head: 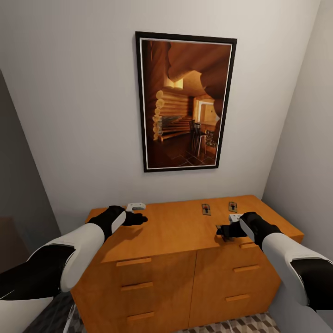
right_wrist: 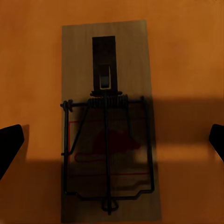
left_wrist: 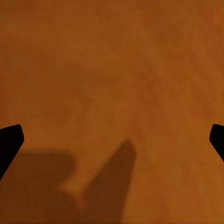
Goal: Take the four mousetraps from the cabinet in the bathroom and place them on the bathroom floor. Make sure all four end up on the same floor surface, and ensure that at least two of them are either under or directly next to the same bathroom sink.
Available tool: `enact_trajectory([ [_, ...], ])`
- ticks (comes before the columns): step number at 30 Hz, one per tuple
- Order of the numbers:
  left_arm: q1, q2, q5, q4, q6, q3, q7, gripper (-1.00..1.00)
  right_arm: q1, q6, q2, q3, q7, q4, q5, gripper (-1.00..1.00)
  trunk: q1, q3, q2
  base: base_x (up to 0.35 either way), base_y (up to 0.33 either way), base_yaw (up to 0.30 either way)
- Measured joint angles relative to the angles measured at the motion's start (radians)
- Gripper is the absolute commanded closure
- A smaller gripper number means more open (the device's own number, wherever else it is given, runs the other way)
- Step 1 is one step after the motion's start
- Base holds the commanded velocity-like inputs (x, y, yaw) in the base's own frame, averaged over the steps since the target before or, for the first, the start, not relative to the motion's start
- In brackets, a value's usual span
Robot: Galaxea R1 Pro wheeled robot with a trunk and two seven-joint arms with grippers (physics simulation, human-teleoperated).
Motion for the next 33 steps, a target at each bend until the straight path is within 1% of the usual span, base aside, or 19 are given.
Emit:
enact_trajectory([
  [32, 0.000, 0.000, 0.000, -0.001, 0.000, -0.001, 0.001, -1.00, 0.000, 0.002, 0.000, 0.000, -0.001, -0.001, -0.001, -1.00, 0.000, 0.000, 0.000, 0.000, 0.000, 0.000],
  [33, 0.000, 0.000, 0.000, -0.001, 0.000, -0.001, 0.001, -1.00, 0.000, 0.002, 0.000, 0.000, -0.001, -0.001, -0.001, 1.00, 0.000, 0.000, 0.000, 0.000, 0.000, 0.000],
])
